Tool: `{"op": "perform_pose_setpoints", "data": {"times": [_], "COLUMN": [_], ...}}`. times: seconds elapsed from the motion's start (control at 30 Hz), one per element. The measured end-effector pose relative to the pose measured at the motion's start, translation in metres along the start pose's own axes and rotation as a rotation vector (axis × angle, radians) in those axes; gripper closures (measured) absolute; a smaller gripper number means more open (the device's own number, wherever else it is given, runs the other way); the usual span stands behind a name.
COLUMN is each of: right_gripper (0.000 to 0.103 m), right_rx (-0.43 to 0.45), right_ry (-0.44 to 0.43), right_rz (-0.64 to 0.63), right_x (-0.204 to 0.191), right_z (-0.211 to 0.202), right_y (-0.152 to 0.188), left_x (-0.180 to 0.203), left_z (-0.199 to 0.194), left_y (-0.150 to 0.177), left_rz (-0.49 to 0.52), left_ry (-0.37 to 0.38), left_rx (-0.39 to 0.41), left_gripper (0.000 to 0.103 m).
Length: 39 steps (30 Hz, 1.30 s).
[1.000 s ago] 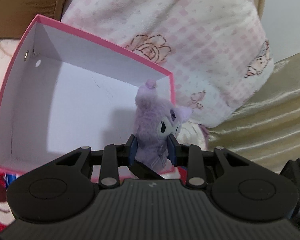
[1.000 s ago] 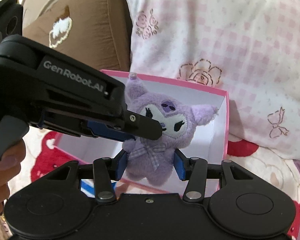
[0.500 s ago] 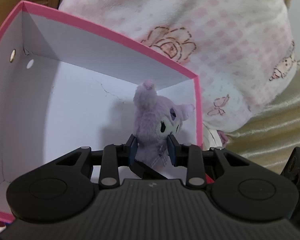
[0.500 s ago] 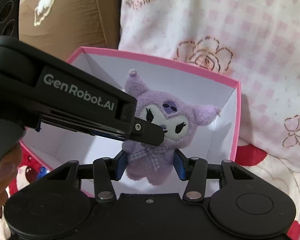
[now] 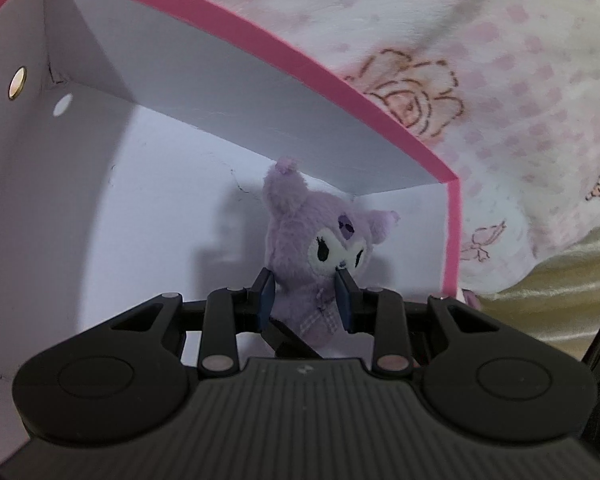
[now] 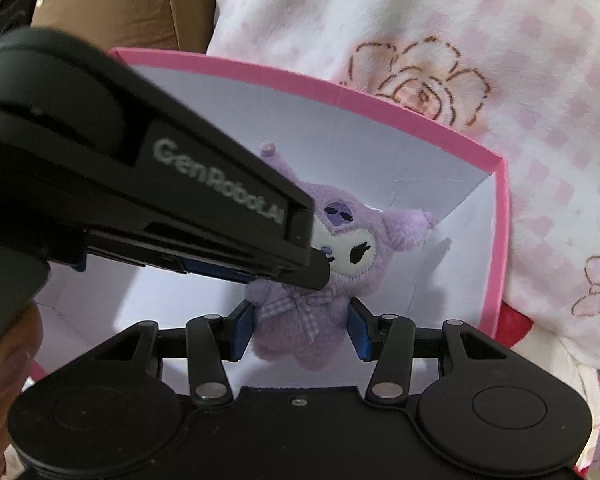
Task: Organize objects
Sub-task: 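Lower the doll into the pink box and open both grippers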
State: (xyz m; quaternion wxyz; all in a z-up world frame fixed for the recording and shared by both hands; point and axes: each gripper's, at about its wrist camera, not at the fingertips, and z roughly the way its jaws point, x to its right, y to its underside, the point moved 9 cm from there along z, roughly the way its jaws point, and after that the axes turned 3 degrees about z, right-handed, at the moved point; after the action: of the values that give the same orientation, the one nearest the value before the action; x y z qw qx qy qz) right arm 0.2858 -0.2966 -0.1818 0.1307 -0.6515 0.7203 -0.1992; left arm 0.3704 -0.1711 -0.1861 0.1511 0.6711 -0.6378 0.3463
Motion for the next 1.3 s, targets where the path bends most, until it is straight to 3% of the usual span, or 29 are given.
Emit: {"op": "perform_pose_setpoints", "data": {"times": [0.17, 0.4, 0.6, 0.9, 1.0, 1.13, 1.3], "right_gripper": [0.048, 0.047, 0.053, 0.053, 0.047, 0.029, 0.029], "right_rx": [-0.017, -0.049, -0.010, -0.002, -0.004, 0.024, 0.055], "right_ry": [0.018, 0.037, 0.062, 0.099, 0.080, 0.057, 0.060], "right_rz": [-0.022, -0.012, -0.019, -0.006, -0.012, -0.048, -0.061], "right_x": [0.000, 0.004, 0.005, 0.009, 0.005, -0.007, -0.011], "right_z": [0.008, 0.012, 0.006, 0.012, 0.005, -0.021, -0.055], "right_y": [-0.002, 0.002, 0.002, -0.002, -0.002, -0.001, 0.008], "left_x": [-0.004, 0.001, 0.012, 0.012, 0.017, 0.027, 0.043], "left_z": [0.011, 0.026, 0.028, 0.030, 0.019, -0.003, -0.043], "left_y": [-0.003, 0.000, 0.004, 0.002, 0.005, 0.011, 0.017], "left_rz": [-0.050, -0.081, -0.038, 0.023, 0.069, 0.167, 0.271], "left_ry": [0.003, 0.031, 0.034, 0.005, -0.007, -0.046, -0.054], "left_rx": [-0.022, -0.061, -0.053, -0.039, -0.031, -0.014, 0.013], "left_gripper": [0.073, 0.081, 0.081, 0.081, 0.081, 0.076, 0.066]}}
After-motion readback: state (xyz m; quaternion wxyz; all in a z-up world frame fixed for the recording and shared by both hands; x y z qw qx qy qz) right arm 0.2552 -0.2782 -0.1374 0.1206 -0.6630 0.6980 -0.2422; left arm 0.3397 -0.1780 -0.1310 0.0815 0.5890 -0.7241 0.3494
